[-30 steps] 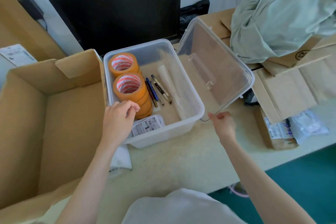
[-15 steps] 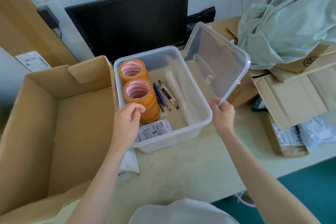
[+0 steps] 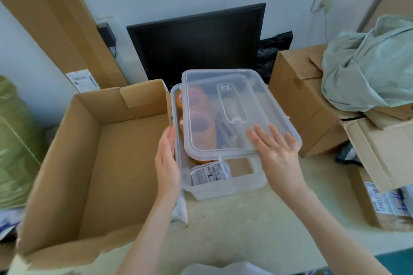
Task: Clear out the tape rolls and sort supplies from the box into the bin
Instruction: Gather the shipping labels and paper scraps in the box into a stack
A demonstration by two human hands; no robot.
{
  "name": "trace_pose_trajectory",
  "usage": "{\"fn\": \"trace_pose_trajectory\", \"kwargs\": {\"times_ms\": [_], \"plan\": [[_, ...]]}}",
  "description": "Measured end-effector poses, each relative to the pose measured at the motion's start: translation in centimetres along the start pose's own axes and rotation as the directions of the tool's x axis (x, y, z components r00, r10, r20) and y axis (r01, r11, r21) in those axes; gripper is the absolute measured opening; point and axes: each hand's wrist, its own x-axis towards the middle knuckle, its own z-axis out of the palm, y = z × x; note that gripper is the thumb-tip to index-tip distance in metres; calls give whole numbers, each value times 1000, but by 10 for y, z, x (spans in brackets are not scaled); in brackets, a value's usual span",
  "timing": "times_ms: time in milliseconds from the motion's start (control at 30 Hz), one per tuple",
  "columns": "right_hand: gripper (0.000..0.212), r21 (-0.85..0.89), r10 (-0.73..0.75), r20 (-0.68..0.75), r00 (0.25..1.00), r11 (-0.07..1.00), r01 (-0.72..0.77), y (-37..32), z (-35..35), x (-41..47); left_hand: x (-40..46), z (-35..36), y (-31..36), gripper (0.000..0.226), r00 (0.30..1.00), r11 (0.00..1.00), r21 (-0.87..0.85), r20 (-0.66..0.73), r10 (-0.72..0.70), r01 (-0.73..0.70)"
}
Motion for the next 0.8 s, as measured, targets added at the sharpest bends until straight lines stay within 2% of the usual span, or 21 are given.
{"fn": "trace_pose_trajectory", "kwargs": {"times_ms": [67,200,267,367,433,467,533,600,667,733,800], "plan": [[68,2,-58,30,998,998,58,0,4,-9,-5,-3,2,37,1000,1000,17,17,-16,16],[92,86,-117,201,973,991,102,-3,-4,-11,-16,-6,-1,48,995,971,240,100,-10,-15],[88,163,-134,357,925,983,79,-1,-11,-1,-17,-8,-6,53,993,955,296,116,1,-35],[73,329,-184,574,798,944,-19,10,-20,13,-18,-9,-7,53,995,944,328,100,8,-41],[66,437,-230,624,747,895,-90,14,-28,19,-18,-10,-5,53,996,950,311,85,5,-31],[61,502,-237,623,745,852,-148,15,-33,21,-18,-10,-4,53,997,950,311,81,8,-33],[52,561,-154,593,790,783,-269,15,-38,24,-19,-10,-3,51,997,945,325,71,10,-33],[45,427,63,514,855,846,-319,14,-32,23,-19,-11,-3,49,997,939,343,70,12,-36],[52,268,275,511,815,849,-455,12,-25,22,-18,-12,-3,47,997,931,365,76,4,-32],[59,313,363,571,736,733,-604,9,-23,21,-17,-14,-2,46,997,925,379,78,-21,-11],[57,401,384,569,727,643,-653,8,-23,17,-18,-18,0,46,996,924,382,81,-44,10]]}}
